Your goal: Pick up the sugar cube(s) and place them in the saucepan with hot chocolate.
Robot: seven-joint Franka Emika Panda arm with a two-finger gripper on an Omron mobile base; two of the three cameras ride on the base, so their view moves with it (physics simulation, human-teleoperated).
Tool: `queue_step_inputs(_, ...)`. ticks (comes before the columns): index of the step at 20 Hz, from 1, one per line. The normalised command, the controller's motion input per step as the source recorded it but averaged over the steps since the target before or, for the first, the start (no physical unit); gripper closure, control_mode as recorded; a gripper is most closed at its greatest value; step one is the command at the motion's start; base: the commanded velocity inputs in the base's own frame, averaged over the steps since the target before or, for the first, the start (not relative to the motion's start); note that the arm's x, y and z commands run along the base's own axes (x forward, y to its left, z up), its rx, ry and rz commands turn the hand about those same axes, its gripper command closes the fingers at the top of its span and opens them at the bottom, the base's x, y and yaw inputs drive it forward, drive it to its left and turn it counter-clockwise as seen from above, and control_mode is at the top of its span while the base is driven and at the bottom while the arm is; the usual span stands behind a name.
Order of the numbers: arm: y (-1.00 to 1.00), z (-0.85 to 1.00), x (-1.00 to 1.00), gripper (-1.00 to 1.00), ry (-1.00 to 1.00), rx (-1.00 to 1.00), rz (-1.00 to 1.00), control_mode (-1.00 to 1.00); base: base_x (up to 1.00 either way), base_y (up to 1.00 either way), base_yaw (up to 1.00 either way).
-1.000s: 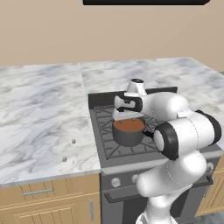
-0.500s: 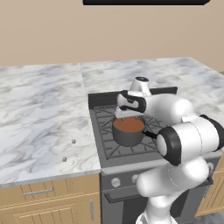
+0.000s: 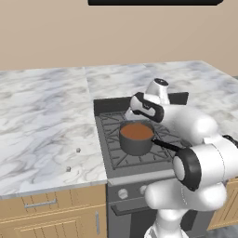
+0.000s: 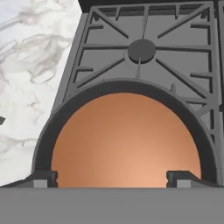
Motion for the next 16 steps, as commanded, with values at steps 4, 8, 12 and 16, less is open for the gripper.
queue_step_inputs(4, 0.15, 0.02, -0.16, -1.0, -0.04, 0.01, 0.0, -1.0, 0.0, 0.0, 0.0)
queue_step_inputs(8, 0.35, 0.0, -0.01, -1.0, -0.01, 0.0, 0.0, -1.0, 0.0, 0.0, 0.0)
queue_step_inputs(12, 0.32, 0.03, 0.0, -1.0, 0.0, 0.0, 0.0, -1.0, 0.0, 0.0, 0.0)
queue_step_inputs(16, 0.15, 0.09, 0.0, -1.0, -0.01, 0.0, 0.0, -1.0, 0.0, 0.0, 0.0)
